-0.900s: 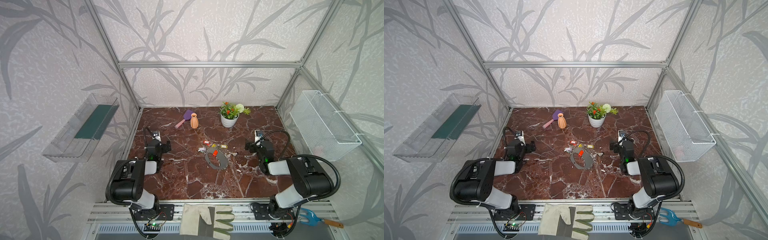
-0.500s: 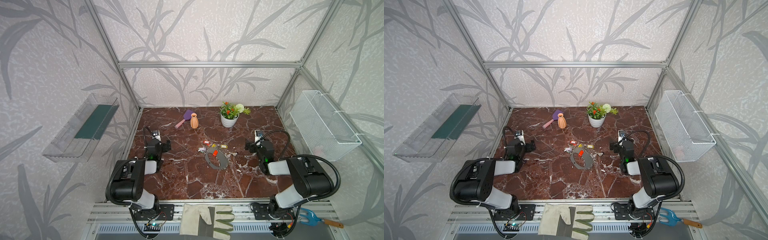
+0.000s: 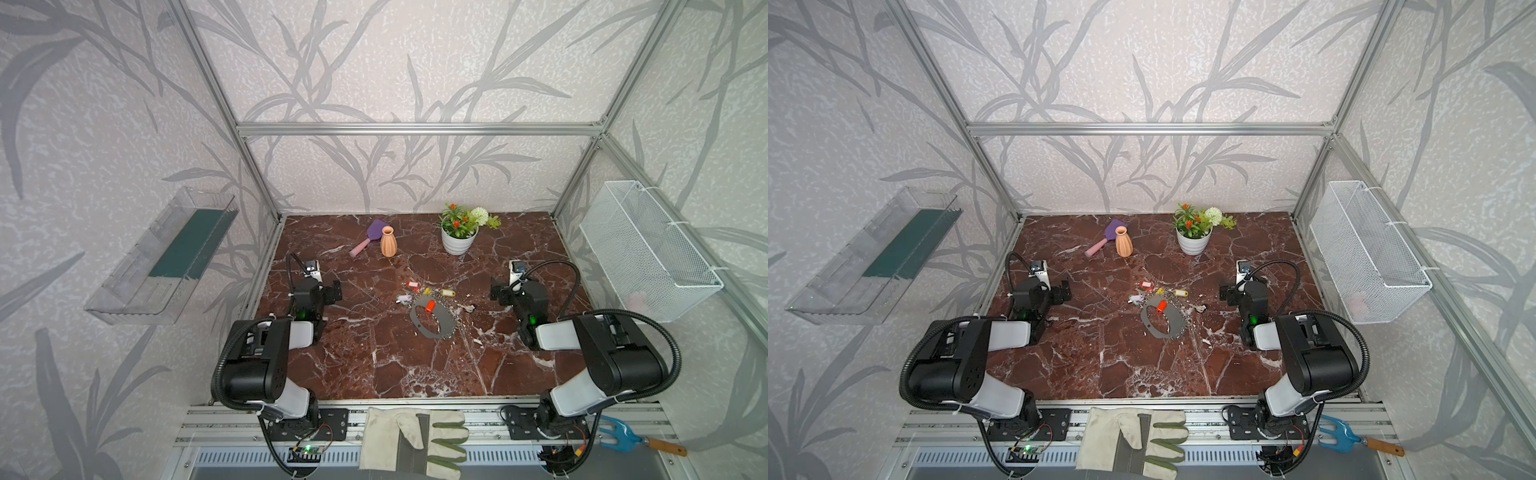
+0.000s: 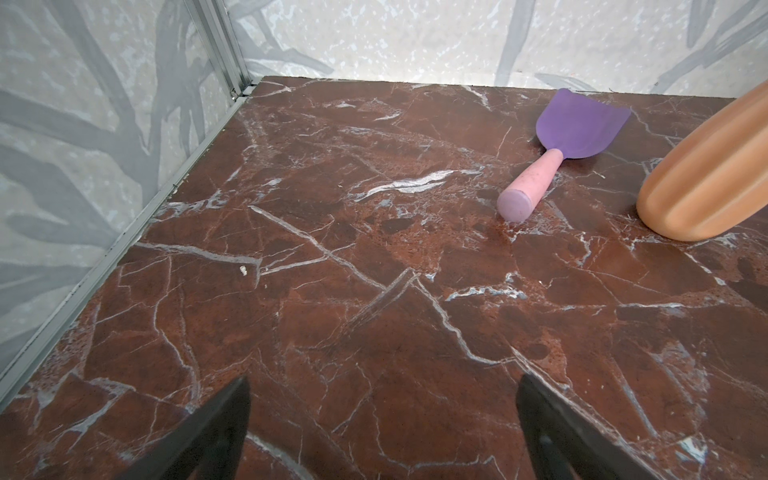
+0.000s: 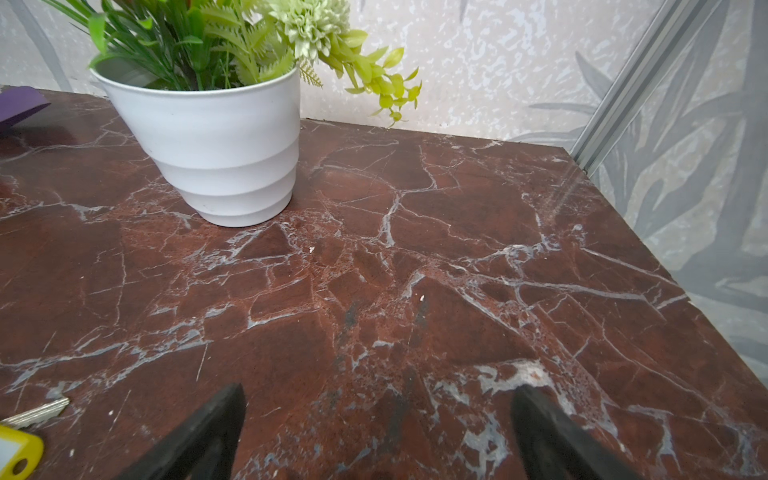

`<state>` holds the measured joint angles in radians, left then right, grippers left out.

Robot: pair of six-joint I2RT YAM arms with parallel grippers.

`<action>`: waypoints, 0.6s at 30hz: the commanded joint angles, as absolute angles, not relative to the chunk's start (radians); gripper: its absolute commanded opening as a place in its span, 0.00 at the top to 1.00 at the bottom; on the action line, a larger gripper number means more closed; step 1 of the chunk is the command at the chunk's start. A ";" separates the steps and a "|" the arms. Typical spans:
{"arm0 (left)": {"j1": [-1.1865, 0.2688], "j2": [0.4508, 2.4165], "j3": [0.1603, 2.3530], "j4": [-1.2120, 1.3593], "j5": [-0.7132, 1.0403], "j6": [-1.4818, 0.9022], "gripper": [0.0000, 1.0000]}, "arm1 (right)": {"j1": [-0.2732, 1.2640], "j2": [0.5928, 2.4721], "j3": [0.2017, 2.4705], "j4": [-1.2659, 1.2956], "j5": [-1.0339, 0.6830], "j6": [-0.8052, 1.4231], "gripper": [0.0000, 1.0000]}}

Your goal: Put the keys on the keyring

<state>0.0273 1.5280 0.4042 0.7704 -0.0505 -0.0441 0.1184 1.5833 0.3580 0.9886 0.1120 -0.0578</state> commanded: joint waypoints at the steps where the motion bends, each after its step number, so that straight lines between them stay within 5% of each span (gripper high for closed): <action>1: 0.030 1.514 0.417 0.773 -0.049 -0.032 0.01 | 0.115 1.587 0.367 0.997 0.116 -0.066 0.01; 18: 0.038 1.500 0.417 0.791 -0.089 -0.047 0.01 | 0.122 1.566 0.358 1.000 0.146 -0.062 0.01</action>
